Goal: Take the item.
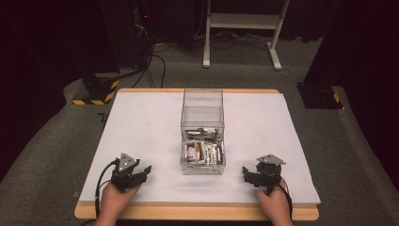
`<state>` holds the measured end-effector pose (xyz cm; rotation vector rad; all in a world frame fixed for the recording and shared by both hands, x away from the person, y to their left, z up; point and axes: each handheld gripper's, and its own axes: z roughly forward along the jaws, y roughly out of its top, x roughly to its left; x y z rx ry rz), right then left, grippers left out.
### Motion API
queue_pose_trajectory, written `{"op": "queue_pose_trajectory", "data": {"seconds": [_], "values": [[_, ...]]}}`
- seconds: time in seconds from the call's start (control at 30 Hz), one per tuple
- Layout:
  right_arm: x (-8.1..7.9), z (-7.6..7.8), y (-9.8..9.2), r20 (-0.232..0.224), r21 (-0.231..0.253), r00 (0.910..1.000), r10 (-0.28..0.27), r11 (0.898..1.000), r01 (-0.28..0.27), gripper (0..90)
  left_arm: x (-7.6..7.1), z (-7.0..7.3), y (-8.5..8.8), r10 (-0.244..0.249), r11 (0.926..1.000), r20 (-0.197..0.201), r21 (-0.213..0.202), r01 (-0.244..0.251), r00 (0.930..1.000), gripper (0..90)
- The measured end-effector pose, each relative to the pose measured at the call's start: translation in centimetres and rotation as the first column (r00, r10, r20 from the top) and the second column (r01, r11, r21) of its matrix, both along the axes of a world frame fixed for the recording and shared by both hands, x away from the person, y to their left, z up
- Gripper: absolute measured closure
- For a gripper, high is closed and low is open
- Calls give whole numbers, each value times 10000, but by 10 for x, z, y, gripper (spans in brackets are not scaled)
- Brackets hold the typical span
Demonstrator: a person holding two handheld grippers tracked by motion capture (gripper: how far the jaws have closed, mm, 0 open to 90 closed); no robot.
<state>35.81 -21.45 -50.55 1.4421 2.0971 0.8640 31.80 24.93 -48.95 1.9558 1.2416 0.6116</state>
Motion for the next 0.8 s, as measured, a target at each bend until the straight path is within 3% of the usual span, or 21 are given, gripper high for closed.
{"op": "queue_pose_trajectory", "data": {"seconds": [0.37, 0.53, 0.8], "values": [[0, 0, 0, 2, -1, 10000, 3, 10000, -3, 125, -4, 9, -11, -461, 9989, 223, -65, 463, 9987, 421], [0, 0, 0, 3, -1, 10000, 4, 10000, -4, 125, -6, 12, -16, -396, 9992, 343, -17, 397, 9986, 339], [0, 0, 0, 17, 2, 10000, 5, 10000, -5, 125, -10, 19, -20, -386, 9987, 584, -296, 403, 9975, 300]]}}
